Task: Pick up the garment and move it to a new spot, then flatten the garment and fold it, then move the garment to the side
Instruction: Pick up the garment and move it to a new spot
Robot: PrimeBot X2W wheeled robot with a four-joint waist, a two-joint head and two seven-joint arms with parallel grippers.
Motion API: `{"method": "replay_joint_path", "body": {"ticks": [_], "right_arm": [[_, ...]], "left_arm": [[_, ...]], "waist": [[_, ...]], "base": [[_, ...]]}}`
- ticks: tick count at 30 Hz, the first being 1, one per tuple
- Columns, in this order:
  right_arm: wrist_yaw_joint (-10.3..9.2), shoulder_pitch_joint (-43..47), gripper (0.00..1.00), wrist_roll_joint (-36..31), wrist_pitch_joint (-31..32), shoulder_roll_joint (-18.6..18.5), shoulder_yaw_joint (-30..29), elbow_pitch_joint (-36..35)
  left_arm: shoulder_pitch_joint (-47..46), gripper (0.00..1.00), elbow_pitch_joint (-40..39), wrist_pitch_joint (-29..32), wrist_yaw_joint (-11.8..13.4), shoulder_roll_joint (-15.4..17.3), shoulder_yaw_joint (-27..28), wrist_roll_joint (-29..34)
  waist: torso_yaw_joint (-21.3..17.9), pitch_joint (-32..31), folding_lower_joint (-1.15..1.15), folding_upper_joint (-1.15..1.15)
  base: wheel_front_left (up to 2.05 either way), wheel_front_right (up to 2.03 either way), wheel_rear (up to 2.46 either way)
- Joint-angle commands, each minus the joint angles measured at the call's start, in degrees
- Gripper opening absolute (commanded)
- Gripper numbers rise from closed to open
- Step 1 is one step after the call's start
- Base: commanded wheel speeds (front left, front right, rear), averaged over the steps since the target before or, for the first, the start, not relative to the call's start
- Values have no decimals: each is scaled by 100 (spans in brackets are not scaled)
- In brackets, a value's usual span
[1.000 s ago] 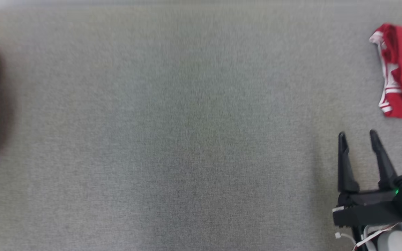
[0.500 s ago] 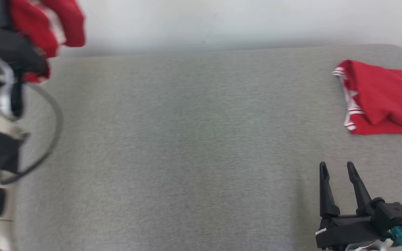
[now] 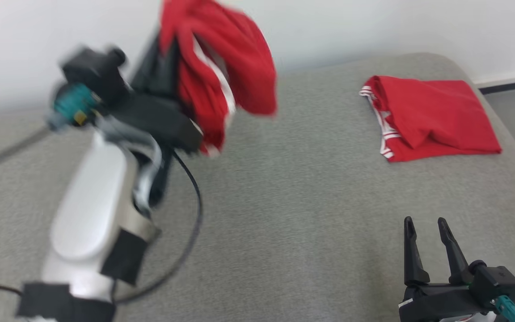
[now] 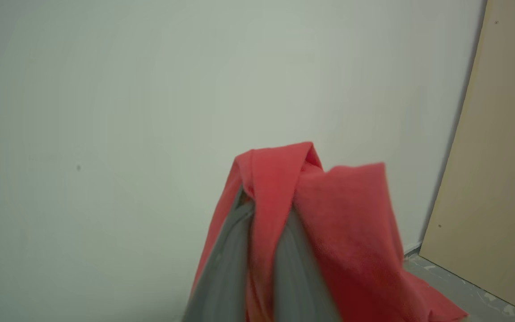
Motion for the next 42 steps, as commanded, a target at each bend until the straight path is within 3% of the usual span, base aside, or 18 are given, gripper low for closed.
{"method": "replay_joint_path", "body": {"ticks": [1, 12, 13, 14, 15, 24, 28, 42], "right_arm": [[-15, -36, 100, 43, -24, 26, -6, -2], [-15, -162, 100, 144, -24, 44, 20, 88], [-15, -168, 100, 147, -25, 43, 8, 92], [-15, -171, 100, 143, -24, 43, 1, 100], [-15, -166, 100, 134, -24, 43, -5, 112], [-15, -15, 100, 73, -24, 41, -120, 91], [-15, 59, 100, 45, -17, 43, -168, 67], [-15, 334, 100, -28, -15, 42, -171, -25]], "left_arm": [[270, 0, -14, 11, 27, -55, -64, -91], [1594, 0, 951, -326, 195, -91, -684, 253], [1654, 40, 1079, -328, 189, -99, -763, 316], [1701, 64, 1200, -329, 189, -107, -857, 390], [1701, 100, 1275, -383, 189, -121, -928, 430], [1607, 100, 885, -756, 39, -292, -1233, 181], [1638, 100, 478, -826, 145, -291, -1271, 145], [2953, 100, -597, -1010, 728, 780, -254, 319]], "waist": [[-153, 46, 1, 1], [-324, 256, 1, 1], [-306, 255, 1, 1], [-286, 250, 1, 1], [-263, 238, 1, 1], [131, -29, 1, 1], [389, -231, 1, 1], [919, -787, 1, 1]], "base": [[0, 0, 0], [0, 0, 0], [0, 0, 0], [0, 0, 0], [0, 0, 0], [0, 0, 0], [0, 0, 0], [0, 0, 0]]}}
